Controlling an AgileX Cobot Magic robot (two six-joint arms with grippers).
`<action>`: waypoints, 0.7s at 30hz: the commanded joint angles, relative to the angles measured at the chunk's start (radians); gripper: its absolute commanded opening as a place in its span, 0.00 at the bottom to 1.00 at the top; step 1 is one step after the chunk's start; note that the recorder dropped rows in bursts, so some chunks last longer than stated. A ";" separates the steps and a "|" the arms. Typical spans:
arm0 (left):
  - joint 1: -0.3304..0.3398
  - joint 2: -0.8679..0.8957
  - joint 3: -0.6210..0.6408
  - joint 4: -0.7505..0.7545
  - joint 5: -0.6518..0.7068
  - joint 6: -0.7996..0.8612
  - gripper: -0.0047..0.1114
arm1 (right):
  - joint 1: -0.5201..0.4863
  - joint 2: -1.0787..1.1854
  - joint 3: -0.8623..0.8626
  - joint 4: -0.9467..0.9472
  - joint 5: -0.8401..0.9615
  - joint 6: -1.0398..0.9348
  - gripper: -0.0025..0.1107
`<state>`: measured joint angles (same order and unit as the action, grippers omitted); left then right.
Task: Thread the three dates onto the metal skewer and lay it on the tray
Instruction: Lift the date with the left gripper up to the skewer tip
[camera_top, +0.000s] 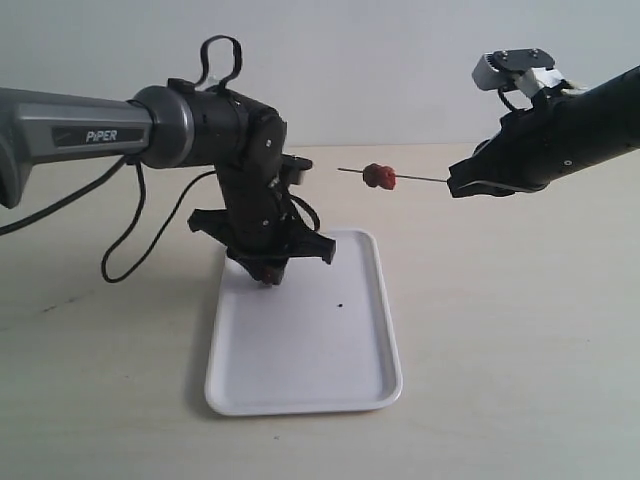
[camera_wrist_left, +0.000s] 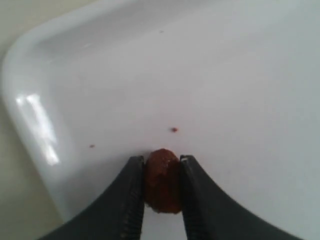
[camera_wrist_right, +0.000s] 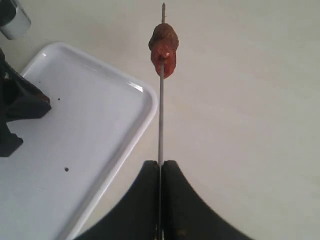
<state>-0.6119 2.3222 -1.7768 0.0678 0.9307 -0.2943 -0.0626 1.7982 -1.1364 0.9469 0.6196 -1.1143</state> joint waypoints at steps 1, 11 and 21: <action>0.049 -0.079 -0.002 -0.048 0.020 0.076 0.25 | -0.004 -0.004 0.003 0.011 0.003 -0.040 0.02; 0.228 -0.185 -0.002 -0.516 0.105 0.448 0.25 | -0.004 -0.003 0.003 0.023 0.112 -0.186 0.02; 0.408 -0.185 -0.002 -1.174 0.290 0.807 0.25 | -0.009 0.014 0.003 0.300 0.247 -0.417 0.02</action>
<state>-0.2324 2.1485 -1.7768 -0.9826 1.1816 0.4452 -0.0641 1.7982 -1.1364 1.1444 0.8048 -1.4383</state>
